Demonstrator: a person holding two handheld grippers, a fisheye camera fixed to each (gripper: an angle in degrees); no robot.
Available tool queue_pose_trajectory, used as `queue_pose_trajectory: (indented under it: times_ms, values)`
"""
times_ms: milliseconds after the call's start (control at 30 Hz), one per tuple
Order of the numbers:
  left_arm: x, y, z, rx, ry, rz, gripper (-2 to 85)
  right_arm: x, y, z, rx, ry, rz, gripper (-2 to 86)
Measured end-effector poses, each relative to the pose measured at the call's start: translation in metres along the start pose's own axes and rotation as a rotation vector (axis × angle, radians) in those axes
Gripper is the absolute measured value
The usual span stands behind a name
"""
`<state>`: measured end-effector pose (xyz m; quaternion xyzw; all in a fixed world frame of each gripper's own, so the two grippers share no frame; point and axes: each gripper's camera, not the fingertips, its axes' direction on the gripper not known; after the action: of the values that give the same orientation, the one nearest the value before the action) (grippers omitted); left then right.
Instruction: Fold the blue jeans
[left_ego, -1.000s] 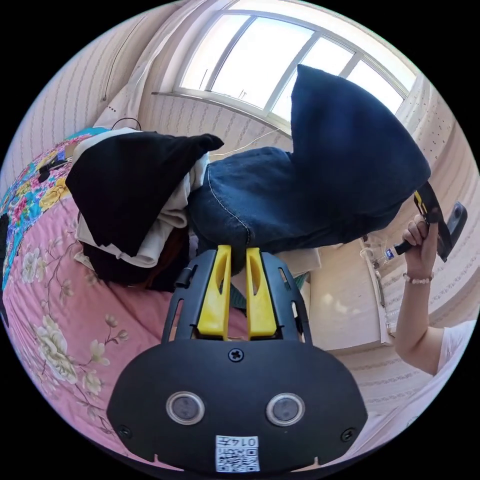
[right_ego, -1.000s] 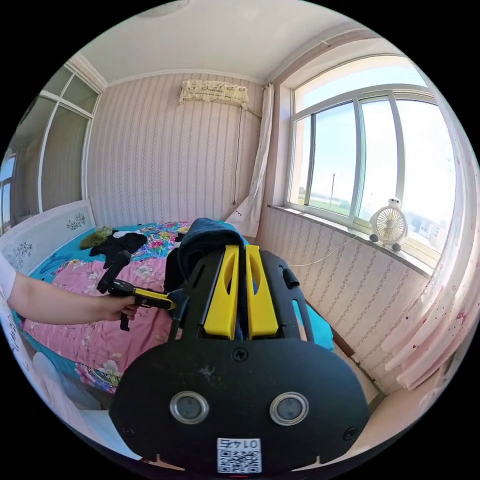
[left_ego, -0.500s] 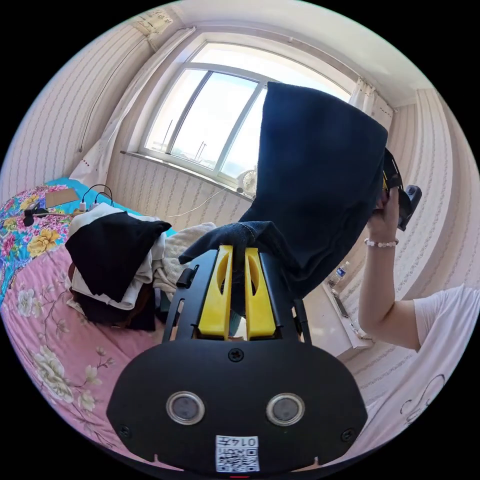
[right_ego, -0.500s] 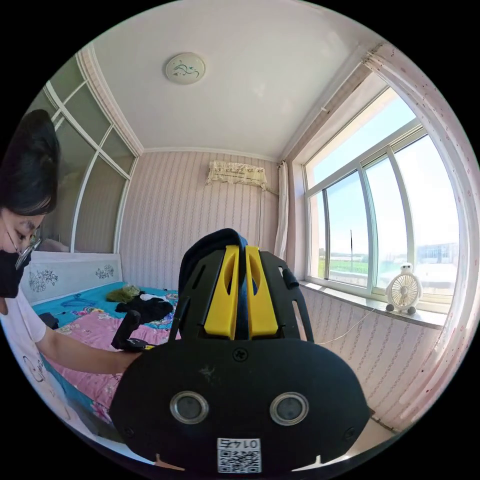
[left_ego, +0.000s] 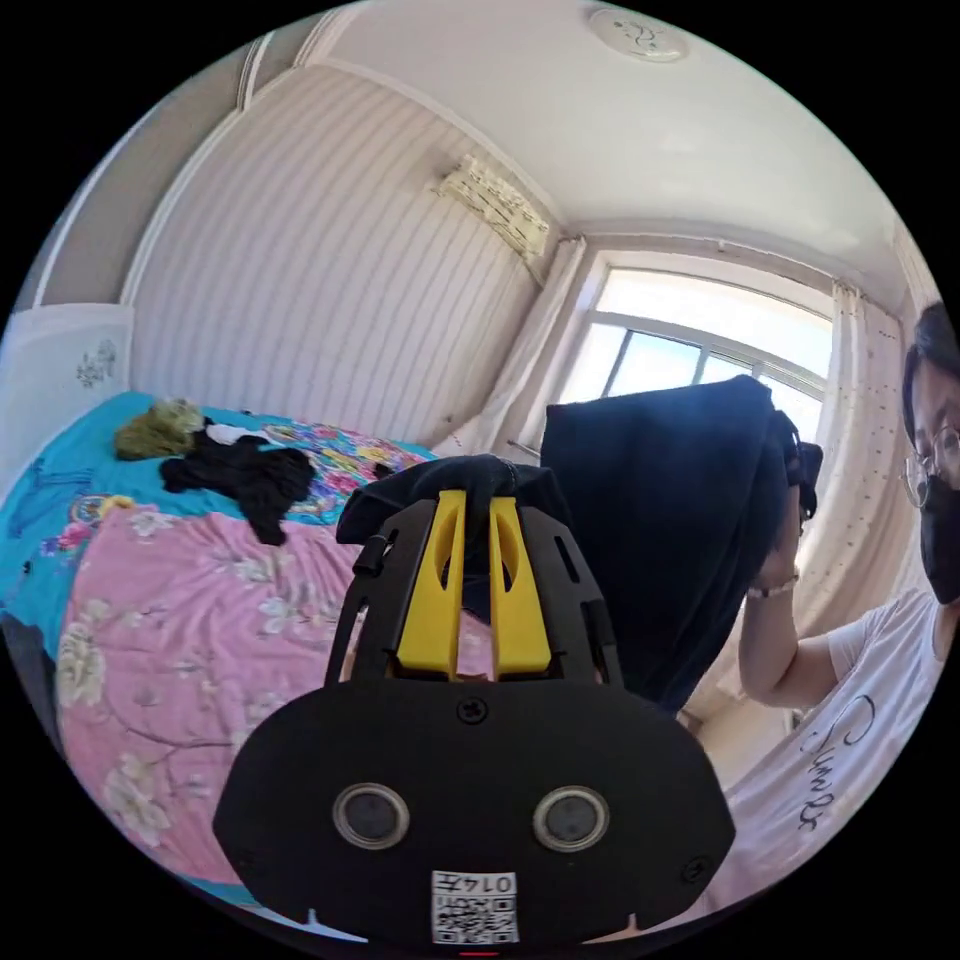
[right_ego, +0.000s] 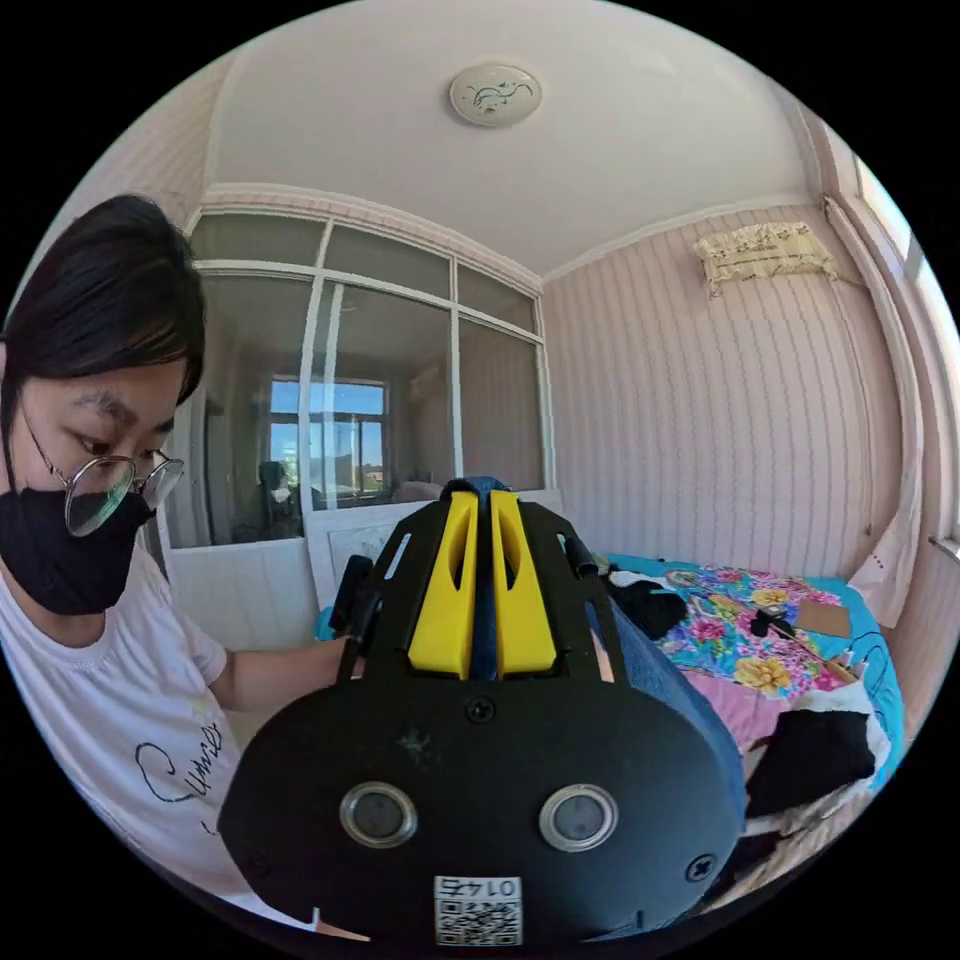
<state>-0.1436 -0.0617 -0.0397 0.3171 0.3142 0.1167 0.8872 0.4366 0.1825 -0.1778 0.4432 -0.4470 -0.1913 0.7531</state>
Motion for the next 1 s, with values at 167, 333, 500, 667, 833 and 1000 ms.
queue_pose_trajectory:
  times_ms: [167, 333, 500, 667, 833, 1000]
  values:
    - [-0.010, -0.085, -0.087, 0.084, -0.255, 0.222, 4.0, 0.003, 0.028, 0.117, 0.055, -0.223, 0.155, 0.9]
    - [-0.007, -0.130, -0.068, 0.087, -0.277, 0.356, 4.0, 0.036, 0.065, 0.193, 0.035, -0.185, 0.303, 1.0]
    - [-0.009, -0.061, 0.031, -0.149, -0.075, 0.287, 4.0, 0.071, 0.155, 0.221, -0.292, -0.028, 0.318, 1.0]
    - [-0.009, 0.123, 0.126, -0.520, 0.077, 0.060, 4.2, 0.110, 0.297, 0.222, -0.783, 0.133, 0.548, 0.8]
    - [0.000, 0.226, 0.125, -0.689, 0.088, 0.020, 4.3, 0.132, 0.349, 0.217, -0.947, 0.255, 0.638, 0.7]
    - [-0.016, 0.210, 0.055, -0.559, 0.029, 0.019, 3.5, 0.156, 0.324, 0.251, -0.830, 0.294, 0.618, 7.6]
